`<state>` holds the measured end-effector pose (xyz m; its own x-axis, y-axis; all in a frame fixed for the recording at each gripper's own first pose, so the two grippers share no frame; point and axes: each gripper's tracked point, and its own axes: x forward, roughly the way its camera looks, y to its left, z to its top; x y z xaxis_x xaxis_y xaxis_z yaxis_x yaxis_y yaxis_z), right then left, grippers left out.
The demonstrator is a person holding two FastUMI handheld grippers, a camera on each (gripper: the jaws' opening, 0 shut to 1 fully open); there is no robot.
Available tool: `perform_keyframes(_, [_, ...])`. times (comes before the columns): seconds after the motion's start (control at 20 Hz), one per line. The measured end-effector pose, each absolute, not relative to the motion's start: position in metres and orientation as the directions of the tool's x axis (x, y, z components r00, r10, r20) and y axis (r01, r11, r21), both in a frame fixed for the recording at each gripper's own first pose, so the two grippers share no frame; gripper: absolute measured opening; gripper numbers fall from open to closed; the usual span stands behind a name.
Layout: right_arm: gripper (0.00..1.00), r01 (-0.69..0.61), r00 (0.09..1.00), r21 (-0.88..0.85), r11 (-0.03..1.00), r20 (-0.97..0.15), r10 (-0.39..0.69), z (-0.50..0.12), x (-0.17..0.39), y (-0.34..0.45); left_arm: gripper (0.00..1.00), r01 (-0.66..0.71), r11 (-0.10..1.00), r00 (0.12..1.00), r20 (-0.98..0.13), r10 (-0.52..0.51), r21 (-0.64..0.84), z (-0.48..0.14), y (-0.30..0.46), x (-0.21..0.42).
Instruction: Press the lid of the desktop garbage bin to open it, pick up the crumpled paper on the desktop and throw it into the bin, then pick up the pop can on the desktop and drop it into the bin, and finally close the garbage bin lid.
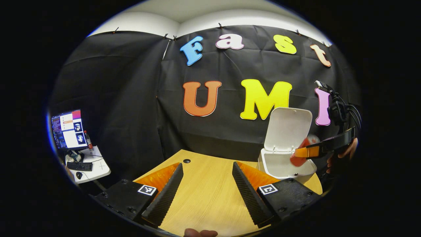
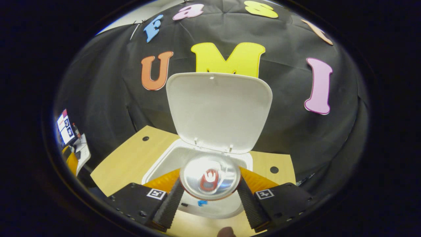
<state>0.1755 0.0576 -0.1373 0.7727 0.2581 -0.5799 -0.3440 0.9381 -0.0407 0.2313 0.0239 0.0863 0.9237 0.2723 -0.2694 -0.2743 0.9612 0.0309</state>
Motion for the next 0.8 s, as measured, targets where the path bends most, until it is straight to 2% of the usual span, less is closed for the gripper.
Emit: perform_keyframes(0.8, [0.83, -0.252, 0.863, -0.029, 0.967, -0.459, 0.211, -0.083, 0.174, 0.041, 0.97, -0.229, 0.973, 0.938, -0.264, 0.226, 0.02, 0.087, 0.013, 0.235])
